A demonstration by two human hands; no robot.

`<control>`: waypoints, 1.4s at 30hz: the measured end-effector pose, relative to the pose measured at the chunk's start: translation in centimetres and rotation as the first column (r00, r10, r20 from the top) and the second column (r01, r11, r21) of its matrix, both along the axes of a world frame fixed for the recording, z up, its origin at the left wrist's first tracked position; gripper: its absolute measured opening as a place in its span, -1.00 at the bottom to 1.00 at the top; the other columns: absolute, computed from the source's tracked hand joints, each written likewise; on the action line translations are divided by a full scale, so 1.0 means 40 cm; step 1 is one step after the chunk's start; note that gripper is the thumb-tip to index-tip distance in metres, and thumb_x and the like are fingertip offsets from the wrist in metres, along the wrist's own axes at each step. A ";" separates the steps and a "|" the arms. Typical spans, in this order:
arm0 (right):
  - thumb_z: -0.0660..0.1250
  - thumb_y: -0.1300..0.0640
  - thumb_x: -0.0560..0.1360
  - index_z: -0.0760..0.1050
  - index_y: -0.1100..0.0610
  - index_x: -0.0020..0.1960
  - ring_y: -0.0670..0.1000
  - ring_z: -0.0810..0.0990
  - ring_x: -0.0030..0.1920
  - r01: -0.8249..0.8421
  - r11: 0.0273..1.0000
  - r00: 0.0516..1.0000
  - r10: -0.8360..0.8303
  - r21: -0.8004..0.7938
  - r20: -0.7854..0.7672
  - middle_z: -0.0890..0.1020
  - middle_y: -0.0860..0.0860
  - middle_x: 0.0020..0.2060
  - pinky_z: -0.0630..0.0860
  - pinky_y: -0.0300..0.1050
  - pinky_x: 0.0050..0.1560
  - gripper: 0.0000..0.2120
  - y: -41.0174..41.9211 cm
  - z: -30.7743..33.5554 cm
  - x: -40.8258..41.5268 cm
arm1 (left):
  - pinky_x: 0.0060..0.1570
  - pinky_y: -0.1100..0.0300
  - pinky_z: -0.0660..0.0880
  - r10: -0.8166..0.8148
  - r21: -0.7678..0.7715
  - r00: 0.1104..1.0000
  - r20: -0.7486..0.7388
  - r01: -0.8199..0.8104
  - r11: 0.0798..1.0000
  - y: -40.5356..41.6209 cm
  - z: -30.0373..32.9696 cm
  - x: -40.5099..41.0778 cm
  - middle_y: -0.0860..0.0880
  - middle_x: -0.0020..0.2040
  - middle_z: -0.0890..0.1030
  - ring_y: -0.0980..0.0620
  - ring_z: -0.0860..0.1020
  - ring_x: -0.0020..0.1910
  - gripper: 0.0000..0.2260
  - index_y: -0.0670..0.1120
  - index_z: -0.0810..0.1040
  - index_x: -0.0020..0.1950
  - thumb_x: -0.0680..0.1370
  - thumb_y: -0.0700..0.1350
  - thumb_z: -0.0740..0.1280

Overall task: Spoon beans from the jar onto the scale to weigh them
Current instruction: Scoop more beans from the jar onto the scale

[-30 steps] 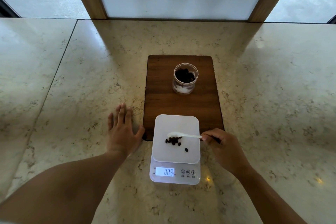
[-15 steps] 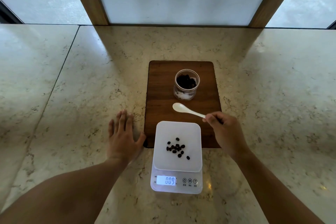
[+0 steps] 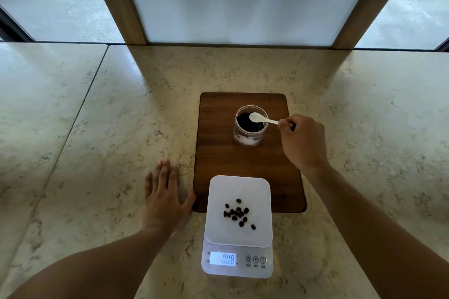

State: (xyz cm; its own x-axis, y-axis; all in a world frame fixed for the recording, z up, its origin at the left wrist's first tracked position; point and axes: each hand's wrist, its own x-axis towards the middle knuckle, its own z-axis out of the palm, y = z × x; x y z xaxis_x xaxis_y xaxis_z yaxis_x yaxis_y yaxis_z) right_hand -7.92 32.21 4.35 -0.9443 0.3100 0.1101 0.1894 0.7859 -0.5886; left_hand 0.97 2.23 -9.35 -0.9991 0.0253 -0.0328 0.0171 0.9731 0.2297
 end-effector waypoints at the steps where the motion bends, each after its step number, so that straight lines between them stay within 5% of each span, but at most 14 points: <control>1: 0.27 0.07 0.60 0.65 0.21 -0.08 0.00 0.50 -0.38 -0.023 0.999 1.000 0.023 0.047 -0.001 0.62 0.05 -0.35 0.35 -0.19 -0.35 -0.74 -0.004 0.005 -0.009 | 0.54 -0.11 -0.10 0.000 0.000 1.000 0.000 0.000 1.000 0.001 0.000 0.000 -0.13 0.62 0.02 -0.02 -0.17 0.58 -0.22 -0.13 0.03 0.59 0.50 0.33 -0.03; 9: 0.29 0.20 0.58 0.58 0.25 -0.08 0.15 0.58 -0.26 -0.207 0.882 0.977 0.212 0.424 0.035 0.63 0.17 -0.15 0.46 -0.07 -0.29 -0.85 -0.037 0.041 -0.044 | 0.53 -0.14 -0.06 0.006 -0.001 1.000 0.003 -0.006 1.000 0.001 0.002 0.000 -0.14 0.61 0.03 -0.04 -0.14 0.58 -0.23 -0.14 0.04 0.58 0.51 0.31 -0.02; 11: 0.30 0.25 0.56 0.58 0.24 -0.07 0.20 0.63 -0.20 -0.237 0.854 0.971 0.224 0.464 0.084 0.64 0.18 -0.12 0.53 -0.02 -0.26 -0.89 -0.041 0.049 -0.047 | 0.53 -0.14 -0.07 0.004 -0.001 1.000 0.007 -0.004 1.000 0.002 0.004 0.000 -0.14 0.61 0.02 -0.04 -0.15 0.58 -0.23 -0.13 0.03 0.59 0.51 0.32 -0.03; 17: 0.30 0.24 0.56 0.59 0.23 -0.07 0.18 0.62 -0.20 -0.284 0.822 0.959 0.255 0.493 0.126 0.63 0.17 -0.14 0.35 -0.11 -0.30 -0.89 -0.043 0.065 -0.050 | 0.54 -0.12 -0.10 0.008 0.008 1.000 0.009 -0.008 1.000 0.003 0.006 0.002 -0.13 0.61 -0.01 -0.03 -0.17 0.58 -0.23 -0.12 0.01 0.59 0.51 0.32 -0.04; 26: 0.33 0.21 0.52 0.61 0.21 -0.16 0.08 0.44 -0.36 -0.259 0.883 0.960 0.191 0.392 0.205 0.65 0.18 -0.25 0.37 -0.14 -0.34 -0.86 -0.045 0.070 -0.060 | 0.53 -0.14 -0.09 0.007 0.010 1.000 0.008 -0.007 1.000 0.001 0.001 0.000 -0.14 0.61 0.02 -0.03 -0.16 0.58 -0.24 -0.14 0.06 0.59 0.51 0.30 0.00; 42: 0.28 0.19 0.49 0.66 0.31 -0.17 0.20 0.61 -0.32 -0.071 0.997 0.945 0.071 -0.013 0.318 0.67 0.20 -0.34 0.53 -0.05 -0.33 -0.76 -0.002 0.029 -0.080 | 0.53 -0.12 -0.12 0.007 0.003 1.000 0.019 -0.007 1.000 0.003 0.008 0.002 -0.12 0.61 -0.03 -0.03 -0.19 0.58 -0.23 -0.13 0.01 0.59 0.51 0.32 -0.03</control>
